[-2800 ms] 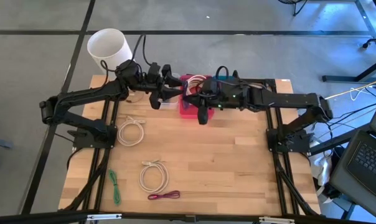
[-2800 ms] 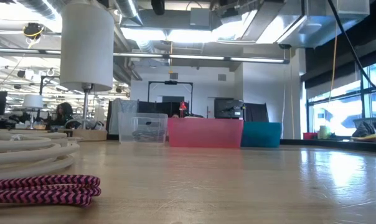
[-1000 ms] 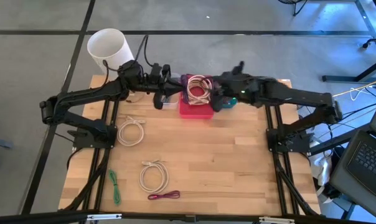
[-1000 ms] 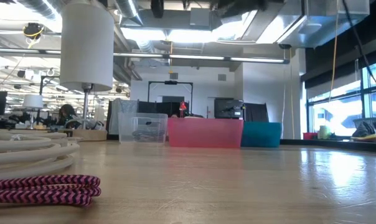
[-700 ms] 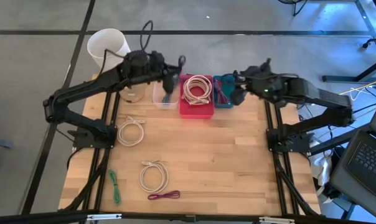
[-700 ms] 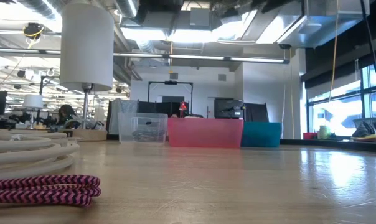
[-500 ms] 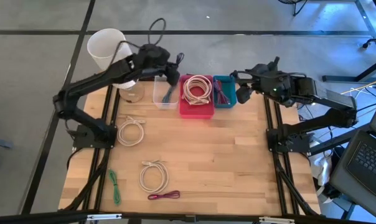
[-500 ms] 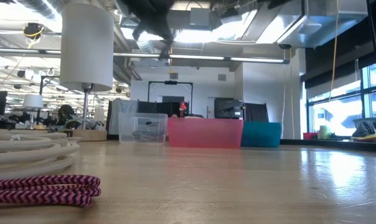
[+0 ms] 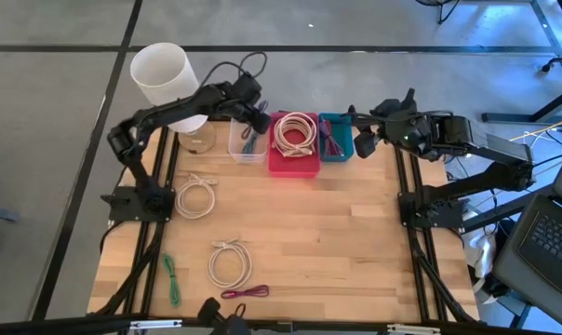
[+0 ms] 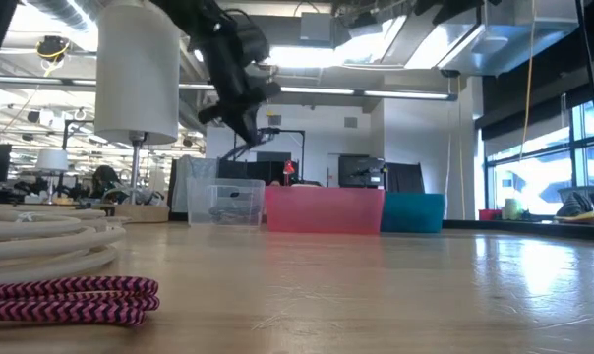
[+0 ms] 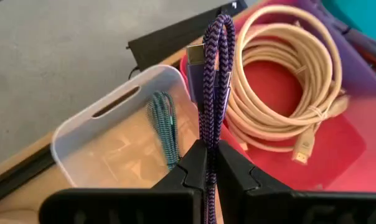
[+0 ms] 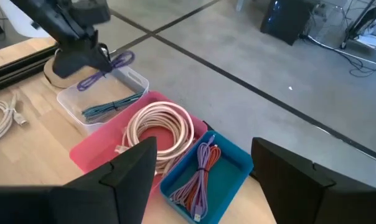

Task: Pick & Place USB Port
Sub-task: Put the violet and black charger cable into the white bin

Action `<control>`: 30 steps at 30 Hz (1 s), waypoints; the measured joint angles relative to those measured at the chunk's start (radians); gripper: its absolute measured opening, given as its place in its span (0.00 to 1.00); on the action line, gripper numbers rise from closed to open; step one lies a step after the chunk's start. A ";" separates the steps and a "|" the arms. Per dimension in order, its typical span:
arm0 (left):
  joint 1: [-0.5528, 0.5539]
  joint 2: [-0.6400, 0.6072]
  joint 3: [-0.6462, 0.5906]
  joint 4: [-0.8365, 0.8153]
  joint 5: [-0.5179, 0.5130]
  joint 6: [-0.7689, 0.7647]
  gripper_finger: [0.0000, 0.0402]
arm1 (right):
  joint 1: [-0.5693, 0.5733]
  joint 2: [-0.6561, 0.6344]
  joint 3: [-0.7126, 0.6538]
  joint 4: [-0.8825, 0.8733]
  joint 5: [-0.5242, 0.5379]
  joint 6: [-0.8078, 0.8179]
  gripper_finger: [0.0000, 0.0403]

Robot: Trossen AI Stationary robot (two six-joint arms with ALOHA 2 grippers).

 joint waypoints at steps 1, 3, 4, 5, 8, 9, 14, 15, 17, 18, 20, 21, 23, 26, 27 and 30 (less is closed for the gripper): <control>0.000 0.011 0.000 0.001 0.001 0.000 0.02 | 0.000 0.000 0.000 0.000 0.000 0.001 0.66; -0.001 0.036 0.000 0.001 0.004 0.001 0.02 | 0.000 0.000 0.000 0.000 0.000 0.001 0.66; -0.001 0.050 0.000 0.000 0.010 0.002 0.02 | 0.000 0.000 0.000 0.000 -0.002 0.004 0.66; 0.001 0.065 0.000 -0.004 0.019 0.006 0.02 | 0.000 0.000 0.000 0.000 -0.008 0.006 0.66; 0.009 0.106 0.000 -0.027 0.031 0.019 0.02 | 0.000 0.000 0.000 -0.003 -0.026 0.014 0.66; 0.013 0.121 0.000 -0.033 0.031 0.019 0.02 | 0.000 0.000 0.000 -0.008 -0.027 0.025 0.66; 0.036 0.173 0.000 -0.057 0.053 0.015 0.02 | 0.000 0.000 0.000 -0.048 -0.046 0.066 0.66; 0.039 0.179 0.000 -0.056 0.053 0.014 0.02 | 0.000 0.000 0.000 -0.050 -0.046 0.073 0.66; 0.045 0.192 0.000 -0.051 0.053 0.015 0.02 | 0.000 0.000 0.000 -0.052 -0.048 0.079 0.66; 0.048 0.197 0.000 -0.044 0.053 0.015 0.02 | 0.000 0.000 0.000 -0.052 -0.048 0.081 0.66; 0.056 0.207 0.000 -0.039 0.053 0.016 0.02 | 0.000 0.000 0.000 -0.052 -0.048 0.081 0.66; 0.061 0.215 0.000 -0.036 0.055 0.018 0.02 | 0.000 0.000 0.000 -0.052 -0.048 0.080 0.65; 0.072 0.232 0.000 -0.039 0.057 0.019 0.02 | 0.000 0.000 0.000 -0.052 -0.048 0.080 0.64; 0.082 0.250 0.000 -0.027 0.062 0.019 0.02 | 0.000 0.000 0.000 -0.052 -0.048 0.081 0.62; 0.086 0.256 0.000 -0.022 0.072 0.019 0.02 | 0.000 0.000 0.000 -0.052 -0.048 0.081 0.62; 0.090 0.275 0.000 0.004 0.099 0.019 0.02 | 0.000 0.000 0.000 -0.051 -0.052 0.081 0.60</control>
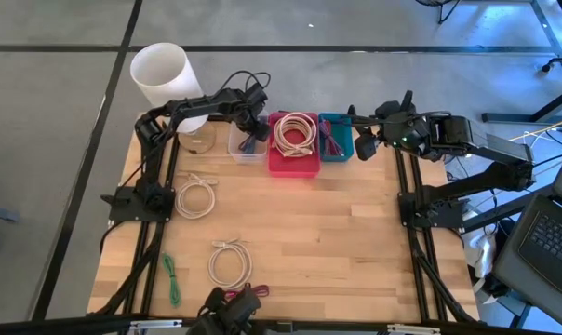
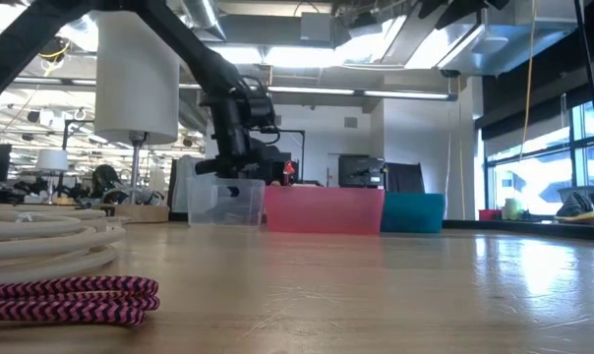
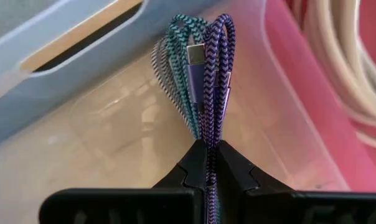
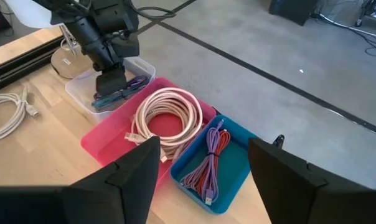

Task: Pick & Place USB Port
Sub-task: Put the violet and black charger cable into the white bin, then put the brown HDMI cable into the red bin

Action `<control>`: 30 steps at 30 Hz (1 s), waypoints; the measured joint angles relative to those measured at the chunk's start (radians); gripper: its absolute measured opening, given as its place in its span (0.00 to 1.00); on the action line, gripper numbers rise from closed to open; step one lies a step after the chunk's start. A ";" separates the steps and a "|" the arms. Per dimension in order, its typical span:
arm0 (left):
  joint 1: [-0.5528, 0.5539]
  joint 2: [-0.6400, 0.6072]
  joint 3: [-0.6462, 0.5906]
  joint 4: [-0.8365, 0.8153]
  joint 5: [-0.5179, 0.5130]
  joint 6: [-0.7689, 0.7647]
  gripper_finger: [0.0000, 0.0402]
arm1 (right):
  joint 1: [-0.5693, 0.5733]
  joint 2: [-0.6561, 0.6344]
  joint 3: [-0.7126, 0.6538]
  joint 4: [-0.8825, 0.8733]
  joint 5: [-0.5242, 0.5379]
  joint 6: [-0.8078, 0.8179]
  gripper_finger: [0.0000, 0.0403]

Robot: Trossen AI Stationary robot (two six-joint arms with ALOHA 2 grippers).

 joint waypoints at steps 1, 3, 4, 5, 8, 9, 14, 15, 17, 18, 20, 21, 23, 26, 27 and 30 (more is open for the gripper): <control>0.000 0.005 0.000 0.010 0.006 0.000 0.02 | 0.000 0.000 0.000 0.000 -0.001 0.000 0.60; 0.000 0.016 0.000 0.013 0.007 0.001 0.02 | 0.000 0.000 0.000 0.000 -0.002 0.000 0.60; 0.000 0.022 0.000 0.013 0.008 0.001 0.03 | 0.000 0.000 0.000 0.000 -0.003 0.000 0.60; 0.000 0.025 0.000 0.013 0.007 0.001 0.03 | 0.000 0.000 0.000 0.000 -0.007 0.000 0.60; 0.000 0.027 0.000 0.013 0.006 0.001 0.07 | 0.000 0.000 0.000 0.000 -0.022 0.000 0.60; 0.000 0.027 0.000 0.012 0.006 0.002 0.09 | 0.000 0.000 0.000 0.000 -0.023 0.000 0.60; 0.000 0.027 0.000 0.013 0.004 0.025 0.18 | 0.000 0.000 0.000 0.000 -0.027 0.000 0.60; 0.000 0.027 0.000 0.013 0.004 0.027 0.20 | 0.000 0.000 0.000 0.000 -0.027 0.000 0.60; 0.000 0.026 0.000 0.012 0.004 0.027 0.24 | 0.000 0.000 0.000 0.000 -0.029 0.000 0.60; 0.000 0.024 0.000 0.012 0.004 0.027 0.27 | 0.000 0.000 0.000 0.000 -0.031 0.000 0.60; -0.001 0.012 0.000 0.011 0.002 0.027 0.32 | 0.000 0.000 0.000 0.001 -0.034 0.000 0.60; -0.001 0.003 0.000 0.012 -0.002 0.028 0.35 | 0.000 0.000 0.000 0.001 -0.041 0.000 0.60; -0.001 -0.016 0.000 0.012 -0.005 0.029 0.40 | 0.000 0.000 0.000 0.001 -0.046 -0.002 0.60; -0.001 -0.044 0.000 0.011 -0.004 0.032 0.46 | 0.000 0.000 0.000 0.001 -0.047 -0.002 0.60; -0.001 -0.056 0.000 0.012 0.000 0.034 0.47 | 0.000 0.000 0.000 0.001 -0.047 -0.002 0.60; -0.010 -0.100 0.000 0.013 0.005 0.036 0.50 | 0.000 0.000 0.000 0.001 -0.046 -0.003 0.60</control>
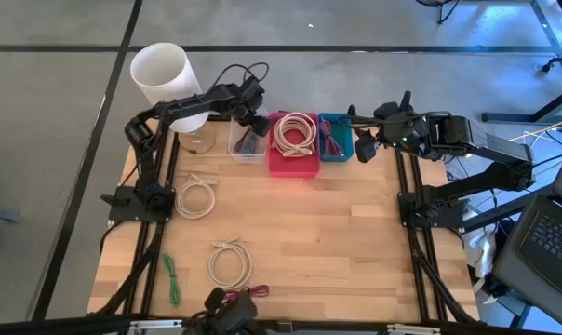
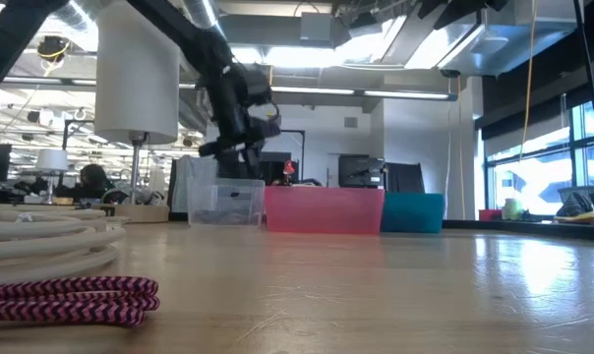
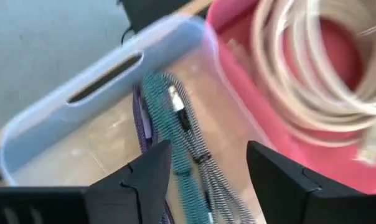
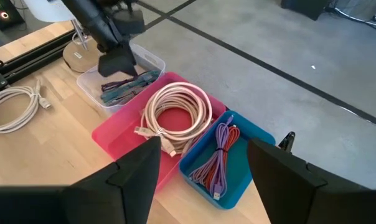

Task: Pick & Place USB Port
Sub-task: Put the brown HDMI cable into the red bin

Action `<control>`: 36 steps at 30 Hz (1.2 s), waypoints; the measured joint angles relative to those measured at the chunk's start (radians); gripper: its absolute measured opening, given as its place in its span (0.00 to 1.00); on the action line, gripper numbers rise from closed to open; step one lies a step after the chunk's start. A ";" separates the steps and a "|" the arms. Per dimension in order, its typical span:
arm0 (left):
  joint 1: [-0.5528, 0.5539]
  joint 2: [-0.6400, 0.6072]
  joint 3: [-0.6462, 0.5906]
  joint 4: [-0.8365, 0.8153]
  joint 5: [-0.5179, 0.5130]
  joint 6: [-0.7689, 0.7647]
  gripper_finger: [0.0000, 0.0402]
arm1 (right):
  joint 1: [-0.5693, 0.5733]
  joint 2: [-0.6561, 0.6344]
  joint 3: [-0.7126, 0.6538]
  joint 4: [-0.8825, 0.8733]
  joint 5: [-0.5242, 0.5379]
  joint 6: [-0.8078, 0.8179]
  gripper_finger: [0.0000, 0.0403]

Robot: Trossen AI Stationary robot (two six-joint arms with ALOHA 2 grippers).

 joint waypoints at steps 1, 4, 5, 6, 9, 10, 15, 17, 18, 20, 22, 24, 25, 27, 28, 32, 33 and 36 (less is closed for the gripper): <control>-0.006 -0.015 0.000 0.005 -0.002 0.001 0.51 | 0.000 0.000 0.000 0.000 0.000 0.000 0.60; -0.031 -0.072 0.000 0.027 -0.001 0.003 0.51 | 0.000 0.000 0.000 0.000 0.000 0.004 0.60; -0.041 -0.092 0.000 0.045 -0.001 0.007 0.50 | 0.000 0.000 0.000 0.000 0.000 0.004 0.60; -0.051 -0.114 0.000 0.061 -0.001 0.010 0.50 | 0.000 0.000 0.000 0.000 0.000 0.004 0.60; -0.082 -0.179 0.000 0.093 -0.001 0.012 0.50 | 0.000 0.000 0.000 0.000 0.000 0.004 0.60; -0.092 -0.203 0.000 0.104 -0.001 0.008 0.50 | 0.000 0.000 0.000 0.000 0.000 0.004 0.60; -0.153 -0.318 0.000 0.148 -0.002 0.064 0.50 | 0.000 0.000 0.000 0.000 0.000 0.005 0.60; -0.185 -0.355 0.000 0.175 -0.001 0.106 0.50 | 0.000 0.000 0.000 0.000 0.000 0.007 0.60; -0.200 -0.371 0.000 0.180 -0.001 0.124 0.50 | 0.000 0.000 0.000 0.000 0.000 0.007 0.60; -0.230 -0.399 0.000 0.184 0.002 0.150 0.50 | 0.000 0.000 0.000 0.001 0.000 0.012 0.60; -0.255 -0.421 0.000 0.185 0.003 0.181 0.50 | 0.000 0.001 0.000 0.001 0.000 0.027 0.60; -0.279 -0.439 -0.004 0.195 0.015 0.207 0.50 | 0.000 0.000 0.000 0.000 -0.004 0.032 0.60; -0.292 -0.451 -0.019 0.223 0.029 0.210 0.50 | 0.000 0.001 0.000 0.000 -0.008 0.033 0.60; -0.319 -0.480 -0.069 0.294 0.078 0.214 0.50 | 0.000 0.001 0.000 0.000 -0.010 0.034 0.60; -0.335 -0.497 -0.100 0.341 0.100 0.220 0.50 | 0.000 0.001 0.000 0.000 -0.011 0.037 0.60; -0.387 -0.576 -0.243 0.561 0.189 0.214 0.50 | 0.000 0.001 0.000 -0.001 -0.033 0.053 0.60; -0.392 -0.596 -0.277 0.602 0.209 0.197 0.50 | 0.000 0.001 0.000 -0.001 -0.033 0.052 0.60; -0.400 -0.653 -0.364 0.682 0.245 0.138 0.50 | 0.000 0.001 0.000 -0.001 -0.033 0.052 0.60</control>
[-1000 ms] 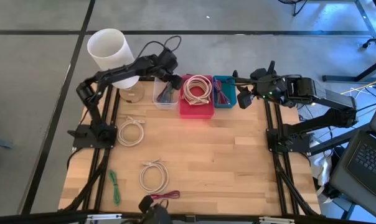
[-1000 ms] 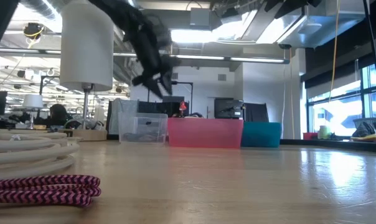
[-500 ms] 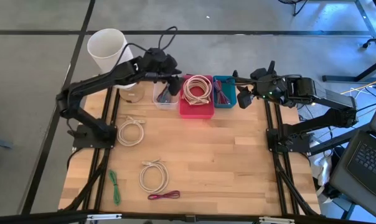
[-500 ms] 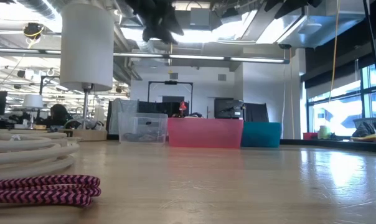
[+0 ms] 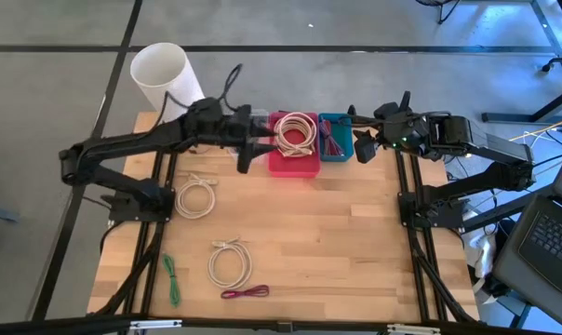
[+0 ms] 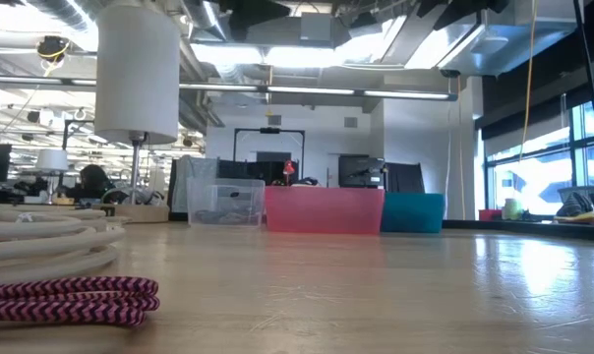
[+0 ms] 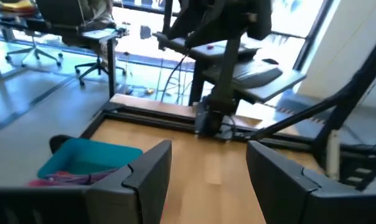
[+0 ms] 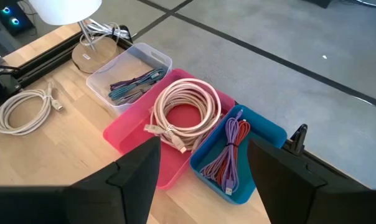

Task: Pick & Place USB Port
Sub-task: Put the brown HDMI cable into the red bin

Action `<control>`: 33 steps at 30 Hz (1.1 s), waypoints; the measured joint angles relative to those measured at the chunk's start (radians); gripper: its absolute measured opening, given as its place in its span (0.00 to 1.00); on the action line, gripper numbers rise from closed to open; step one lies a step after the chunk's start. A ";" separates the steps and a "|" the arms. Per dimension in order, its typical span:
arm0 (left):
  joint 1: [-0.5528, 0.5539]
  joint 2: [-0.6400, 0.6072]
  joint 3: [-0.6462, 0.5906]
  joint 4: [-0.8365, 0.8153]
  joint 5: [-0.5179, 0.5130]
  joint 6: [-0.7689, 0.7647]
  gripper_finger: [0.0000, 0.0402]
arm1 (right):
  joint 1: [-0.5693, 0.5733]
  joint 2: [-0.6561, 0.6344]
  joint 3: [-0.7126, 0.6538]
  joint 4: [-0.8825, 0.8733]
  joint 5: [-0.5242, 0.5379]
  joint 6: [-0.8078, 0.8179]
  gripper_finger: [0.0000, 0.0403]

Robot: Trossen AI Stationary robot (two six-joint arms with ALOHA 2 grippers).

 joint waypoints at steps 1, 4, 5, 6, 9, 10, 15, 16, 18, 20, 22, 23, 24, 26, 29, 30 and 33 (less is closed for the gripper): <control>0.000 -0.024 -0.024 0.013 0.001 -0.015 0.50 | 0.000 0.000 0.000 0.000 0.000 0.000 0.60; 0.000 -0.093 -0.078 0.032 -0.007 -0.042 0.50 | 0.000 0.000 0.000 0.000 0.000 -0.001 0.60; 0.001 -0.113 -0.090 0.036 -0.008 -0.047 0.50 | 0.000 0.000 0.000 0.000 0.000 -0.001 0.60; 0.002 -0.133 -0.100 0.051 -0.011 -0.049 0.50 | 0.000 0.000 0.000 0.000 0.000 -0.002 0.60; 0.002 -0.198 -0.123 0.141 -0.011 -0.050 0.50 | 0.000 0.000 0.000 0.000 0.000 -0.002 0.60; 0.002 -0.217 -0.126 0.162 -0.011 -0.050 0.50 | 0.000 0.000 0.000 0.000 0.000 -0.003 0.60; 0.004 -0.274 -0.128 0.165 -0.015 -0.024 0.50 | 0.000 0.000 0.000 0.000 0.000 -0.003 0.60; 0.004 -0.278 -0.128 0.164 -0.015 -0.024 0.50 | 0.000 0.000 0.000 0.000 0.000 -0.003 0.60; 0.004 -0.282 -0.128 0.159 -0.016 -0.024 0.50 | 0.000 0.000 0.000 0.000 0.000 -0.002 0.60; 0.004 -0.281 -0.128 0.146 -0.016 -0.024 0.50 | 0.000 0.000 0.000 0.000 -0.001 0.000 0.60; 0.004 -0.277 -0.128 0.142 -0.016 -0.024 0.50 | 0.000 0.000 0.000 0.000 -0.001 0.003 0.60; 0.004 -0.274 -0.128 0.140 -0.016 -0.025 0.50 | 0.000 0.000 0.000 0.000 -0.001 0.003 0.60; 0.004 -0.272 -0.128 0.138 -0.017 -0.031 0.50 | 0.000 0.000 0.000 0.000 -0.003 0.003 0.60; 0.004 -0.271 -0.129 0.139 -0.017 -0.032 0.50 | 0.000 0.000 0.000 0.000 -0.003 0.004 0.60; 0.004 -0.271 -0.129 0.139 -0.017 -0.032 0.50 | 0.000 0.003 0.000 0.000 -0.003 0.008 0.60; 0.004 -0.271 -0.129 0.139 -0.017 -0.032 0.50 | 0.000 0.005 0.000 0.000 -0.008 0.008 0.60; 0.004 -0.271 -0.129 0.140 -0.017 -0.032 0.50 | 0.000 0.028 0.000 0.052 -0.084 0.007 0.60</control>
